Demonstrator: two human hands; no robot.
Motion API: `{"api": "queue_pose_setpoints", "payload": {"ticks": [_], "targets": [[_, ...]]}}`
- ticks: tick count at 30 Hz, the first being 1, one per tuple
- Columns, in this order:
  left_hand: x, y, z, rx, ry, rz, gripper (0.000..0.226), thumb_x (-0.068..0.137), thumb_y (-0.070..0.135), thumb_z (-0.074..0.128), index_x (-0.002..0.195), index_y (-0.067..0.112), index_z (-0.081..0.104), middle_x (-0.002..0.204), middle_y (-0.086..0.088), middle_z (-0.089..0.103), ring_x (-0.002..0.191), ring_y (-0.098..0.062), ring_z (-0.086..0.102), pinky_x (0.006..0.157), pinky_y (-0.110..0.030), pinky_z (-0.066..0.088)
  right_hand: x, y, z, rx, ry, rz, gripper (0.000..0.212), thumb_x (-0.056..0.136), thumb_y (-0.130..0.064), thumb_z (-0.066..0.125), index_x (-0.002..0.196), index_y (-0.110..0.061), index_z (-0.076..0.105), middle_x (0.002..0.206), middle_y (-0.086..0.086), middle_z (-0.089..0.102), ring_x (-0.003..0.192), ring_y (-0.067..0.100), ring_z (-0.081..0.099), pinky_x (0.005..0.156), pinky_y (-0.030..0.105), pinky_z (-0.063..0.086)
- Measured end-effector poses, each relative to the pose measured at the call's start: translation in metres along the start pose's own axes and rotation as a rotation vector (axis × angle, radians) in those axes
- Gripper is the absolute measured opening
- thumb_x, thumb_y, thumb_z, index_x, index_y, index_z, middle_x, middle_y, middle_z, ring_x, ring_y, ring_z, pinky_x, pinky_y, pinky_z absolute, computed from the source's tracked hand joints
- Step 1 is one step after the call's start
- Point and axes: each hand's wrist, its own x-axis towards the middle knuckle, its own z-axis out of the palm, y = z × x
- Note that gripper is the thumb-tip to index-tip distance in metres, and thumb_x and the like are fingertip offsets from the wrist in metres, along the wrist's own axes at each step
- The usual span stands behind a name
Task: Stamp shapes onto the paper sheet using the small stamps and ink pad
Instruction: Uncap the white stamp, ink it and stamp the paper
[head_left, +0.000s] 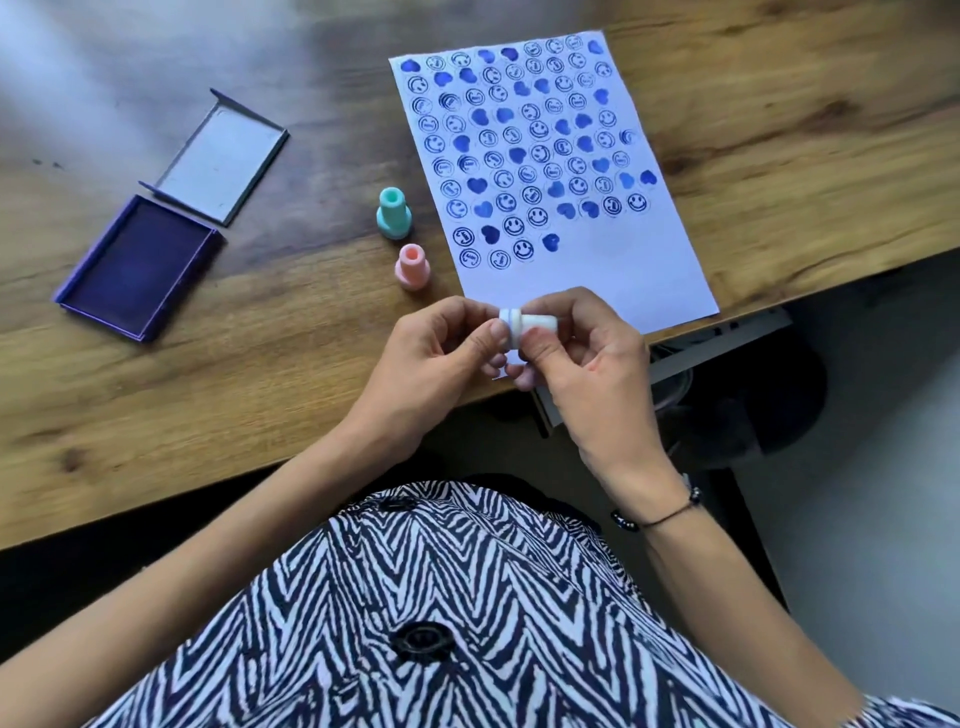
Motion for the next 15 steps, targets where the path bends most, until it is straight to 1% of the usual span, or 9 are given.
{"api": "queue_pose_setpoints", "payload": {"ticks": [2, 4, 6, 8, 13, 15], "targets": [[-0.0011, 0.0001, 0.0010, -0.021, -0.004, -0.013, 0.008, 0.089, 0.009, 0.053, 0.088, 0.011, 0.061, 0.070, -0.005, 0.058, 0.060, -0.007, 0.055, 0.066, -0.014, 0.050, -0.0019, 0.0025, -0.0004, -0.011, 0.016, -0.003, 0.011, 0.085, -0.007, 0.061, 0.083, -0.018, 0.061, 0.065, -0.001, 0.064, 0.051, 0.017, 0.063, 0.058, 0.031, 0.053], [-0.0020, 0.0004, 0.0020, -0.034, -0.006, -0.029, 0.008, 0.089, 0.009, 0.053, 0.089, 0.010, 0.061, 0.071, -0.006, 0.058, 0.060, -0.006, 0.056, 0.066, -0.013, 0.051, -0.0036, 0.0045, 0.0000, -0.016, 0.030, -0.006, 0.009, 0.085, -0.009, 0.061, 0.083, -0.018, 0.061, 0.066, 0.001, 0.065, 0.053, 0.021, 0.065, 0.058, 0.035, 0.055], [-0.0024, 0.0003, 0.0027, -0.053, -0.006, -0.046, 0.008, 0.088, 0.010, 0.053, 0.088, 0.011, 0.061, 0.070, -0.006, 0.058, 0.060, -0.007, 0.056, 0.066, -0.013, 0.051, -0.0048, 0.0065, 0.0006, -0.013, 0.037, -0.006, 0.006, 0.083, -0.014, 0.061, 0.082, -0.020, 0.061, 0.067, 0.001, 0.065, 0.056, 0.025, 0.067, 0.059, 0.041, 0.057], [-0.0022, 0.0001, 0.0037, -0.065, -0.008, -0.060, 0.008, 0.088, 0.010, 0.053, 0.089, 0.010, 0.061, 0.069, -0.006, 0.058, 0.060, -0.008, 0.056, 0.067, -0.014, 0.051, -0.0051, 0.0079, 0.0005, -0.007, 0.040, -0.005, 0.003, 0.081, -0.019, 0.059, 0.081, -0.023, 0.061, 0.068, 0.002, 0.066, 0.057, 0.026, 0.067, 0.060, 0.043, 0.058], [-0.0009, -0.0025, 0.0061, -0.073, -0.005, -0.079, 0.008, 0.089, 0.011, 0.054, 0.088, 0.012, 0.063, 0.064, 0.005, 0.062, 0.060, -0.008, 0.057, 0.070, -0.021, 0.051, -0.0053, 0.0103, -0.0008, 0.011, 0.061, 0.001, 0.004, 0.081, -0.023, 0.059, 0.080, -0.026, 0.061, 0.068, 0.005, 0.067, 0.059, 0.029, 0.068, 0.061, 0.047, 0.058], [-0.0001, -0.0030, 0.0066, -0.077, -0.004, -0.079, 0.007, 0.088, 0.013, 0.056, 0.088, 0.012, 0.063, 0.064, 0.005, 0.062, 0.061, -0.009, 0.058, 0.071, -0.021, 0.051, -0.0040, 0.0103, -0.0012, 0.012, 0.064, -0.001, 0.005, 0.081, -0.022, 0.059, 0.080, -0.026, 0.061, 0.068, 0.005, 0.067, 0.059, 0.028, 0.068, 0.061, 0.045, 0.058]]}}
